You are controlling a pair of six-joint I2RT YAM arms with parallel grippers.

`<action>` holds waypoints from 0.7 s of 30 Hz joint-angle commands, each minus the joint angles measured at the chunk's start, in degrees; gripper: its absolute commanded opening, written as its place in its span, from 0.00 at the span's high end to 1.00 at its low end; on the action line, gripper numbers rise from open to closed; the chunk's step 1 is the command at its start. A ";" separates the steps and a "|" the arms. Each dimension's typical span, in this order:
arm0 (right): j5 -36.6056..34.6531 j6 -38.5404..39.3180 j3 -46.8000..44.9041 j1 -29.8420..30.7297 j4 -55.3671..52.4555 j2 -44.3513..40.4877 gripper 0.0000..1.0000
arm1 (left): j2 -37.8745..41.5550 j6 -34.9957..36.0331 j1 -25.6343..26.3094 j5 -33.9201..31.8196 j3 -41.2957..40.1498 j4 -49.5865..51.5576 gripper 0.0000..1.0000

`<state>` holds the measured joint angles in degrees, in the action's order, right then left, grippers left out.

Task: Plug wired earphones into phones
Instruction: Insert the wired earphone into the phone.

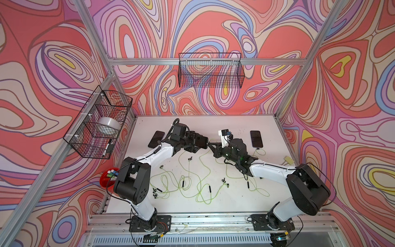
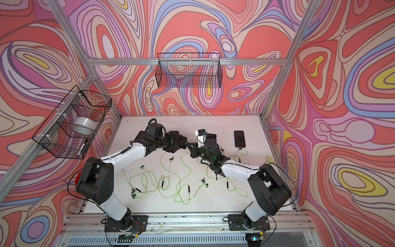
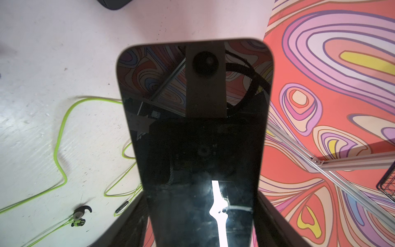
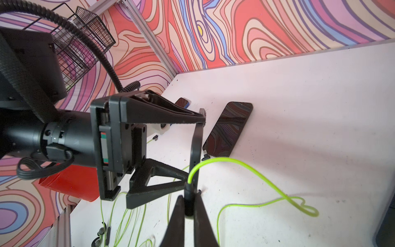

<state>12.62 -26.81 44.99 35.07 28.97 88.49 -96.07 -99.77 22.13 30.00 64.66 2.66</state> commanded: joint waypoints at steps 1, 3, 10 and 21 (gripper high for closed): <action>-1.62 1.10 -0.52 0.33 -0.26 -1.88 1.00 | 2.38 -1.22 -0.18 0.59 -0.24 -3.19 1.00; -1.54 0.98 -0.50 0.35 -0.29 -1.74 1.00 | 2.46 -1.31 -0.23 0.61 -0.31 -3.27 1.00; -0.85 0.88 0.18 0.27 -0.53 -0.32 1.00 | 2.56 -1.40 -0.17 0.58 -0.29 -3.47 1.00; -0.83 0.22 0.51 0.27 0.30 1.42 1.00 | 2.82 -1.62 -0.22 0.71 -0.50 -3.92 1.00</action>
<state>11.86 -26.59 44.99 35.07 28.86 88.79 -96.05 -100.40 22.11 30.00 64.36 1.74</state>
